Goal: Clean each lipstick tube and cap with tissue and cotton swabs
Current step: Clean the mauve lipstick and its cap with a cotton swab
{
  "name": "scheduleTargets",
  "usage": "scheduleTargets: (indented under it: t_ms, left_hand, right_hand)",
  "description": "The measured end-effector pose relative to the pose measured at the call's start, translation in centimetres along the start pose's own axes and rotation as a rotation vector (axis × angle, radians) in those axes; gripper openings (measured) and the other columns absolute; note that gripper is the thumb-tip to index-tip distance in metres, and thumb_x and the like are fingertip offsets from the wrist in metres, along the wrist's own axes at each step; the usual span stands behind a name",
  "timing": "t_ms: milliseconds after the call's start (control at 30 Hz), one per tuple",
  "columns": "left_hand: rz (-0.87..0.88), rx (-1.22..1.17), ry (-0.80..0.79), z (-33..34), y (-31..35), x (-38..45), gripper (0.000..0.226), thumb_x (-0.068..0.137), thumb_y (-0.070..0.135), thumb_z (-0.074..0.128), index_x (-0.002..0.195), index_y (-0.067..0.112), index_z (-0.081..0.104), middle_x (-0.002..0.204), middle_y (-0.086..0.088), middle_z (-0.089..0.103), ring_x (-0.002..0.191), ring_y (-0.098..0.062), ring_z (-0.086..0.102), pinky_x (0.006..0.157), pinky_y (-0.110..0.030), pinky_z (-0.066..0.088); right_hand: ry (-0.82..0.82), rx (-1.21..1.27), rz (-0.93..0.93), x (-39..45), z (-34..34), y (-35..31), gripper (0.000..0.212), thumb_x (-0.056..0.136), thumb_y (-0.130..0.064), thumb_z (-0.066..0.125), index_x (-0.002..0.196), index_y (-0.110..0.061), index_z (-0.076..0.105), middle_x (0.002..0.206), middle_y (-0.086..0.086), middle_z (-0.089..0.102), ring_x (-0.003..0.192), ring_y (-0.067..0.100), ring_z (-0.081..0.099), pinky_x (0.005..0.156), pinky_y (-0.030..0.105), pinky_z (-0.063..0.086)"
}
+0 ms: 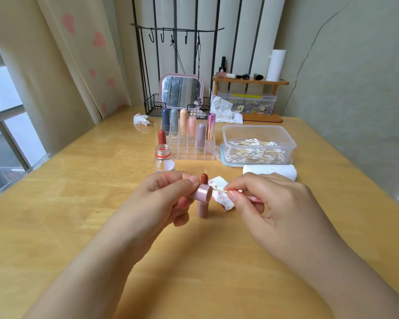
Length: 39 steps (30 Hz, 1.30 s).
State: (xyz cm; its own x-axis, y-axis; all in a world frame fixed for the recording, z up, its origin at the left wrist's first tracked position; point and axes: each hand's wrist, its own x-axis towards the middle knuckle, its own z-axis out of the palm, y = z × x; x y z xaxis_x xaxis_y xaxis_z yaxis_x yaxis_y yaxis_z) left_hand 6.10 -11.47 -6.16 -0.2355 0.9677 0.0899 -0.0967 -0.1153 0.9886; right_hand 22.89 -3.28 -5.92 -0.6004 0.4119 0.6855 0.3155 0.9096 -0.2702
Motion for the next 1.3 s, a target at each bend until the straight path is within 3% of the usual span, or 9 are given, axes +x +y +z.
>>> scheduleTargets:
  t_ms: [167,333,500,633,833,967,1067,1133,1300]
  left_hand:
    - [0.020,-0.039,0.085,-0.18,-0.12,0.12,0.021,0.075,0.024,0.057,0.062,0.014,0.070,0.057,-0.006,0.032,0.049,-0.013,0.025,0.045,-0.019,0.034]
    - [0.020,-0.042,0.037,0.07,-0.07,-0.03,0.021,0.076,0.024,0.057,0.067,0.010,0.070,0.055,-0.005,0.032,0.045,-0.011,0.026,0.046,-0.019,0.033]
    - [0.043,-0.083,0.072,0.01,0.03,0.04,0.021,0.077,0.024,0.057,0.068,0.011,0.072,0.061,-0.008,0.025,0.048,-0.012,0.024,0.045,-0.018,0.033]
    - [0.025,-0.062,-0.018,0.51,0.23,-0.28,0.024,0.078,0.024,0.055,0.063,0.013,0.070,0.050,0.001,0.040,0.046,-0.010,0.029,0.045,-0.017,0.032]
    - [0.016,-0.076,0.071,0.14,0.01,-0.07,0.019,0.076,0.024,0.058,0.067,0.011,0.070,0.057,-0.005,0.030,0.048,-0.013,0.025,0.044,-0.018,0.033]
    - [0.034,-0.015,0.010,0.58,-0.02,-0.25,0.023,0.077,0.025,0.057,0.068,0.011,0.072,0.052,-0.001,0.039,0.046,-0.010,0.031,0.047,-0.018,0.033]
    - [0.057,-0.050,0.004,0.66,0.14,-0.30,0.023,0.078,0.023,0.055,0.068,0.010,0.072,0.050,0.001,0.042,0.045,-0.009,0.032,0.046,-0.017,0.034]
    - [0.051,-0.052,0.014,0.54,0.15,-0.24,0.023,0.077,0.023,0.055,0.066,0.012,0.072,0.050,0.000,0.039,0.044,-0.009,0.031,0.046,-0.017,0.033]
    - [0.075,-0.039,0.014,0.81,0.14,-0.30,0.024,0.078,0.023,0.055,0.064,0.012,0.071,0.052,-0.002,0.036,0.043,-0.008,0.035,0.046,-0.017,0.033]
  right_hand:
    - [-0.084,0.084,-0.058,0.06,-0.10,-0.50,0.012,0.082,-0.028,0.050,0.075,-0.025,0.059,0.056,-0.021,0.032,0.056,0.003,0.036,0.052,0.013,0.030]
    - [-0.004,0.069,0.034,0.17,-0.04,-0.11,0.013,0.085,-0.033,0.048,0.080,-0.027,0.058,0.057,-0.021,0.041,0.058,-0.001,0.042,0.051,0.021,0.037]
    - [-0.052,0.122,-0.066,0.19,-0.07,-0.93,0.013,0.083,-0.026,0.050,0.074,-0.022,0.059,0.057,-0.027,0.029,0.059,-0.005,0.035,0.058,0.005,0.030]
    - [0.031,0.077,0.011,0.24,0.07,-0.49,0.016,0.084,-0.031,0.051,0.075,-0.021,0.061,0.058,-0.017,0.049,0.059,0.006,0.047,0.052,0.020,0.038]
    - [-0.043,0.150,-0.036,0.08,-0.02,-0.80,0.014,0.083,-0.028,0.053,0.073,-0.023,0.061,0.057,-0.021,0.039,0.058,-0.001,0.039,0.052,0.006,0.029]
    - [0.050,0.045,0.033,0.18,0.26,-0.46,0.016,0.083,-0.031,0.051,0.074,-0.022,0.061,0.057,-0.015,0.048,0.055,0.007,0.045,0.050,0.025,0.039]
    - [-0.009,0.050,-0.002,0.13,0.29,-0.69,0.016,0.082,-0.031,0.050,0.071,-0.024,0.059,0.054,-0.020,0.034,0.056,0.005,0.037,0.051,0.019,0.031]
    - [-0.025,0.123,-0.024,0.08,0.09,-0.79,0.014,0.082,-0.029,0.052,0.071,-0.025,0.060,0.054,-0.016,0.041,0.056,0.005,0.040,0.054,0.013,0.030]
    - [0.047,0.051,0.047,0.24,0.38,-0.43,0.015,0.082,-0.030,0.051,0.074,-0.023,0.061,0.056,-0.016,0.050,0.057,0.006,0.045,0.053,0.021,0.037]
